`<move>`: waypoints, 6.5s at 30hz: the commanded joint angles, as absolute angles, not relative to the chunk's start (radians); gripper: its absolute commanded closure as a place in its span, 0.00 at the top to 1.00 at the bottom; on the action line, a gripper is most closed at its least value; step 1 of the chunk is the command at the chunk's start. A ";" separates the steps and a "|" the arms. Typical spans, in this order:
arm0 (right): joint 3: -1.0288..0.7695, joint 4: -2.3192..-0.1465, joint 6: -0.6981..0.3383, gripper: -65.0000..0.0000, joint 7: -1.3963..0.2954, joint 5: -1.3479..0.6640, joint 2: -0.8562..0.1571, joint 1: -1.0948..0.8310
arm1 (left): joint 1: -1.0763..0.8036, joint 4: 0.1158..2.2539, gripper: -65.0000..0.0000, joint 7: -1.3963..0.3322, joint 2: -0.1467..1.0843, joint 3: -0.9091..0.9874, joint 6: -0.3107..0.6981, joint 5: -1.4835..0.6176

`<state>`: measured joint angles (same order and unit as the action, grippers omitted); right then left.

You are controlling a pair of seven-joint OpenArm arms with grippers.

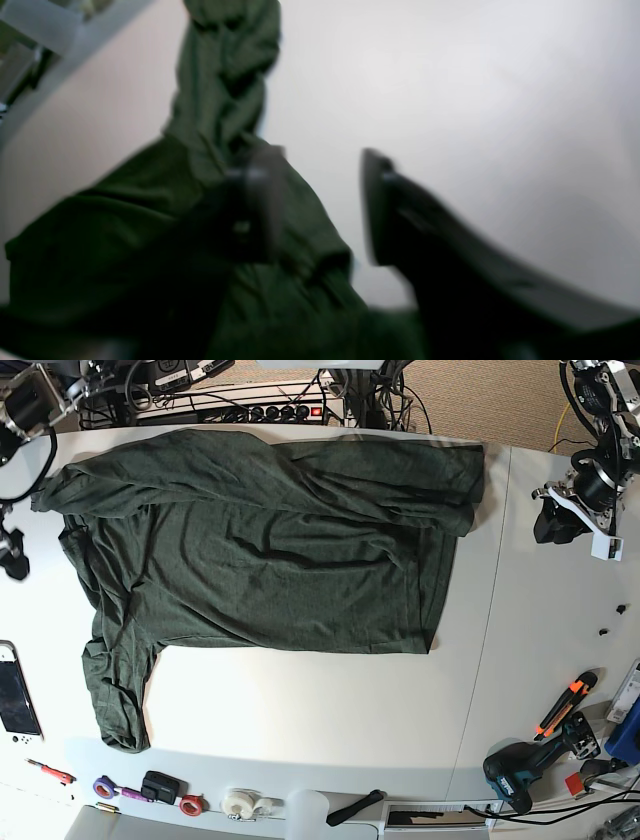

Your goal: Layout the t-shirt on the table in an organized manner, then fold the t-shirt properly

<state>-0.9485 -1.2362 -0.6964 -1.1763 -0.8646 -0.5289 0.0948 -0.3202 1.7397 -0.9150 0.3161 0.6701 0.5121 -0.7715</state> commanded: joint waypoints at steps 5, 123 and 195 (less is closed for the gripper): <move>-0.795 -1.249 -0.667 0.48 -1.027 -0.764 -0.557 0.136 | -0.315 1.753 0.36 -0.897 0.332 0.677 0.513 -0.798; -0.600 -0.874 -0.662 0.00 -0.822 -0.542 -0.459 0.324 | 0.445 0.846 0.00 -0.976 0.297 0.108 0.698 -1.089; -0.937 -1.290 -0.698 0.00 -1.214 -1.055 -0.475 -0.034 | -0.063 1.777 0.00 -1.272 0.316 0.428 0.698 -1.405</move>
